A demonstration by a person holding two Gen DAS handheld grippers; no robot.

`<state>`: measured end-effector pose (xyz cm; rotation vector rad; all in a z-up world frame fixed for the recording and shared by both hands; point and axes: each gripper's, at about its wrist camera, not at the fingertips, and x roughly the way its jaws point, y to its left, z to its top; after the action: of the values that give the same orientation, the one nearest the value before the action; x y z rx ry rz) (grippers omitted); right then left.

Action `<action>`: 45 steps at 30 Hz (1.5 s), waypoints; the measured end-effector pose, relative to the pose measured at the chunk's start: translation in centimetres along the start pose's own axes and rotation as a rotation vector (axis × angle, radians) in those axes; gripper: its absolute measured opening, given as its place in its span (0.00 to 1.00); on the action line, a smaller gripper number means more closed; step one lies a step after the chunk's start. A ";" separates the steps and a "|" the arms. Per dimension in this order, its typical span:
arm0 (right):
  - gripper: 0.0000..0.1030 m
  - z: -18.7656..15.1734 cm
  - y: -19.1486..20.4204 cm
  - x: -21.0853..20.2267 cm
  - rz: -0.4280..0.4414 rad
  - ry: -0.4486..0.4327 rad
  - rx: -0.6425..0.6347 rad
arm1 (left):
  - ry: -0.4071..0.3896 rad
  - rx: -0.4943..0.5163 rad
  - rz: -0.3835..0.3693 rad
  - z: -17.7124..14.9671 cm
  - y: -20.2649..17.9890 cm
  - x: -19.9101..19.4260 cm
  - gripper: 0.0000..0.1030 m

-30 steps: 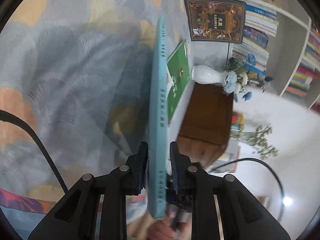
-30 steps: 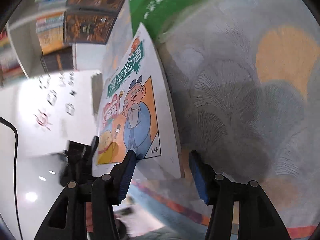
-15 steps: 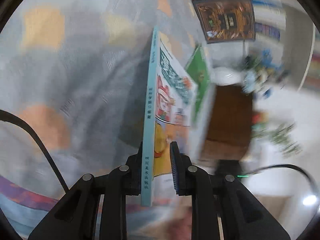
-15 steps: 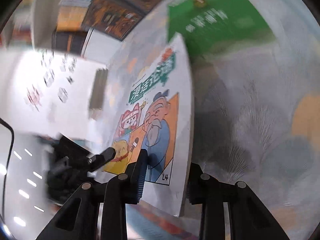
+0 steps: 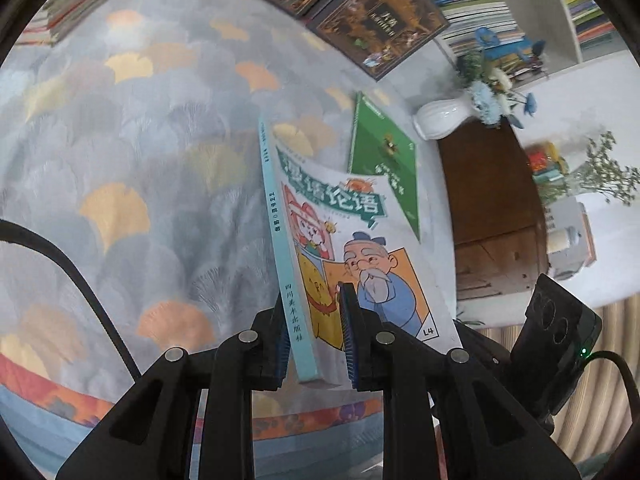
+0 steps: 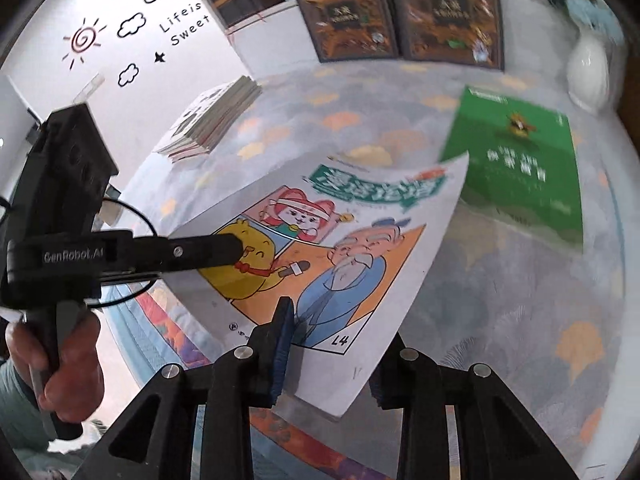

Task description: Organize books

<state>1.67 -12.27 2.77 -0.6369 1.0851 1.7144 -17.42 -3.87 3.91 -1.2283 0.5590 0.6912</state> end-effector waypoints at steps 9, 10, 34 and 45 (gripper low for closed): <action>0.30 3.7 5.9 0.1 0.003 -0.055 -0.010 | -0.069 0.083 -0.049 3.1 2.2 -6.2 0.18; 0.30 4.4 6.7 0.3 0.006 -0.062 -0.012 | -0.080 0.079 -0.052 3.5 2.5 -6.7 0.18; 0.31 27.1 28.2 19.3 0.065 -0.070 -0.206 | -0.373 -0.121 -0.054 21.7 25.7 -20.7 0.20; 0.32 30.8 27.3 25.3 0.043 -0.015 -0.099 | -0.331 -0.177 -0.068 26.0 30.3 -17.7 0.19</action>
<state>-31.34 22.77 6.97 -0.6653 1.0148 1.8163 -51.19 23.80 3.41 -1.2563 0.1834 0.8787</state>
